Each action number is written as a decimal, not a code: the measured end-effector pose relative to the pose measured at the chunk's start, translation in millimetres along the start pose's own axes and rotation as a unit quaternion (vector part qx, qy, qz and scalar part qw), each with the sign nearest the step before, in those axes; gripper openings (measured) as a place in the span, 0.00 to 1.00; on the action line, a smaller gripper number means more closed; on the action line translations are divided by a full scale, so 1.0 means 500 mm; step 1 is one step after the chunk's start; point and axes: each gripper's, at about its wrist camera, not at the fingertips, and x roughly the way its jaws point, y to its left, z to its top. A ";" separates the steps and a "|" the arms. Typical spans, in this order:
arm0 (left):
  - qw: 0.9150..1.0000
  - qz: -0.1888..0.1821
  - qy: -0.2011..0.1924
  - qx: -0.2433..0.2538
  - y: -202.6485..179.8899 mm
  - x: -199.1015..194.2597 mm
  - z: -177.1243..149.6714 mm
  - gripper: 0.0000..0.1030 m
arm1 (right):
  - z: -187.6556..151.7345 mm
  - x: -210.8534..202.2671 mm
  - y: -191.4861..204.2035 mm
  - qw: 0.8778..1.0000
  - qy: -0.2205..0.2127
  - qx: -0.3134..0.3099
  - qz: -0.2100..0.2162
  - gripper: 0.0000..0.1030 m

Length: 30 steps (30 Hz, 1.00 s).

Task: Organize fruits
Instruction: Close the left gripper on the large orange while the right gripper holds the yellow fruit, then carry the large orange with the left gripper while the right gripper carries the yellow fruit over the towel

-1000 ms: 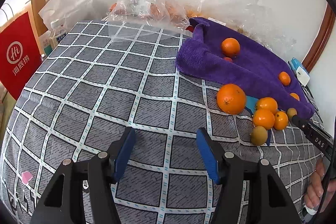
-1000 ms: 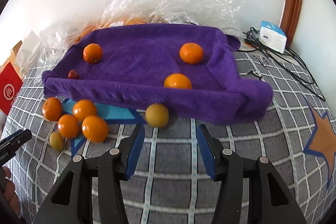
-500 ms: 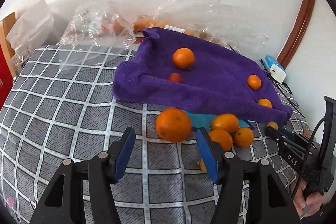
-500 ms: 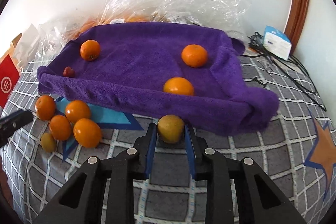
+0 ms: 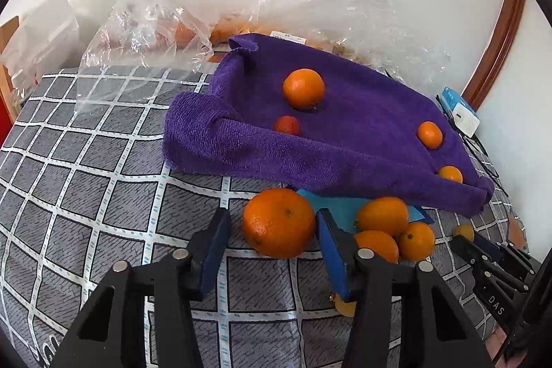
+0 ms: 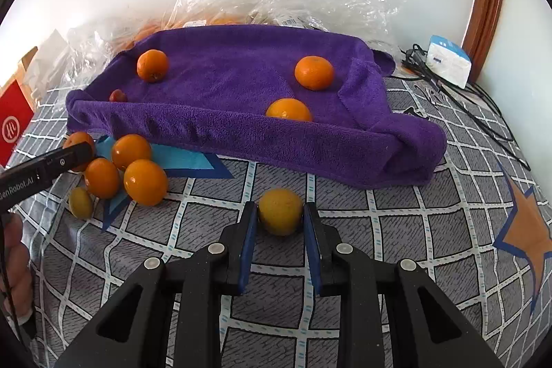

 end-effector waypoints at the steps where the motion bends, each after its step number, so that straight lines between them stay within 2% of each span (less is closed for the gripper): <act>1: 1.000 0.002 -0.002 -0.003 0.000 0.000 0.000 0.39 | -0.002 0.001 -0.001 1.000 -0.001 0.003 -0.002 0.26; 6: 1.000 0.003 -0.013 -0.005 0.000 -0.007 0.000 0.38 | -0.006 -0.009 -0.008 1.000 -0.013 0.018 0.000 0.26; 15: 0.998 0.012 -0.056 0.002 -0.014 -0.038 -0.002 0.38 | -0.007 -0.016 -0.026 0.999 -0.025 0.040 0.021 0.26; 30: 0.997 -0.001 -0.058 -0.051 0.011 -0.037 -0.002 0.38 | -0.008 -0.024 -0.022 0.998 -0.036 0.036 0.037 0.26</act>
